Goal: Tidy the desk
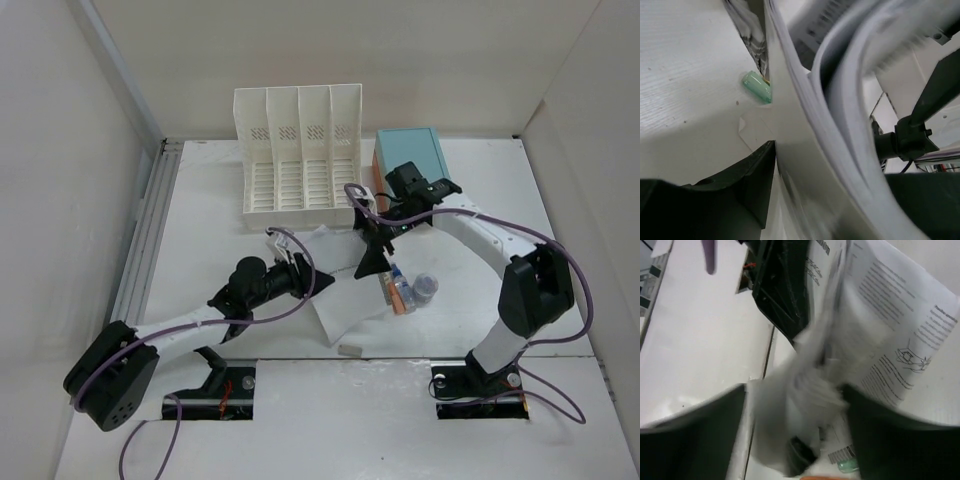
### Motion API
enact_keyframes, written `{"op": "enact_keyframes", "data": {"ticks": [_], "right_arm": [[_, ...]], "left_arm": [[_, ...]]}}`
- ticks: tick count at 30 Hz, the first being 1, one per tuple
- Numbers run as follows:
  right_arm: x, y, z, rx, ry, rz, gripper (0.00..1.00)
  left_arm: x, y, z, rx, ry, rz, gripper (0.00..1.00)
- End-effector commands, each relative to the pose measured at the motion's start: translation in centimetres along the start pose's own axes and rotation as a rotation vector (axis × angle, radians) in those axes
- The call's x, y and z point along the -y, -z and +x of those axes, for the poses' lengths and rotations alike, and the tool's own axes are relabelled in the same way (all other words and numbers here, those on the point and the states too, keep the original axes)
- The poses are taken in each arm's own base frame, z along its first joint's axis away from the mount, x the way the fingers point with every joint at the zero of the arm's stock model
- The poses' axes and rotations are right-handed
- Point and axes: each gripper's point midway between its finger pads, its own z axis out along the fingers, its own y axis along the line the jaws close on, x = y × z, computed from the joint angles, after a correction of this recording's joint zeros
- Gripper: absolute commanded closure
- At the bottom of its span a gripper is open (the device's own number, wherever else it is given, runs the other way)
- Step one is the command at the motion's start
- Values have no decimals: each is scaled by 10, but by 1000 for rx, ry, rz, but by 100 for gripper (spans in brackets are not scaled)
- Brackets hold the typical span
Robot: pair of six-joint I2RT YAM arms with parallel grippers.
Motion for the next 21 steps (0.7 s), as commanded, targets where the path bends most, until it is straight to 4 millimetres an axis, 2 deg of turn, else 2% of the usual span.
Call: {"op": "enact_keyframes", "data": {"ticks": [1,2,3,4,5,6,7,8,9,10,11,13,14,16,17,18,21], "right_arm": [[14,10,-22,35,12,64,0],[19,20,-30,39,24,150,0],[43,33,-27,-9,27,335,0],[59,47,-46,25,112,473,0],[67,57,-40,35,62,589,0],[61,82,-59,70,128,724,0],[69,108,-64,66,151,889,0],[68,124,-80,112,211,975,0],[54,139,-90,157,243,1042,0],[52,153,-94,171,254,1114,0],[48,158,-100,201,267,1134,0],[44,169,-99,227,247,1154,0],[45,173,-97,232,243,1150,0],[44,171,-98,240,237,1137,0],[47,168,-96,234,233,1121,0],[46,166,-97,236,236,1109,0],[45,164,-97,237,238,1100,0]], "left_arm": [[23,-5,-53,130,-98,0,100],[8,-1,-60,154,-93,-107,100],[11,0,-80,199,-103,-149,100],[8,2,-90,226,-99,-198,100],[7,5,-100,253,-108,-235,100],[-5,11,-111,290,-102,-333,100],[6,15,-134,351,-92,-348,100],[6,19,-144,380,-91,-379,100],[3,25,-158,428,-89,-435,100],[14,25,-178,478,-89,-431,100],[16,26,-187,498,-98,-449,100],[20,22,-204,528,-114,-473,100],[37,20,-223,559,-114,-447,100],[43,12,-238,562,-148,-448,100],[59,11,-253,582,-158,-421,100],[64,8,-260,590,-158,-413,100],[67,-2,-286,594,-214,-444,100]]}}
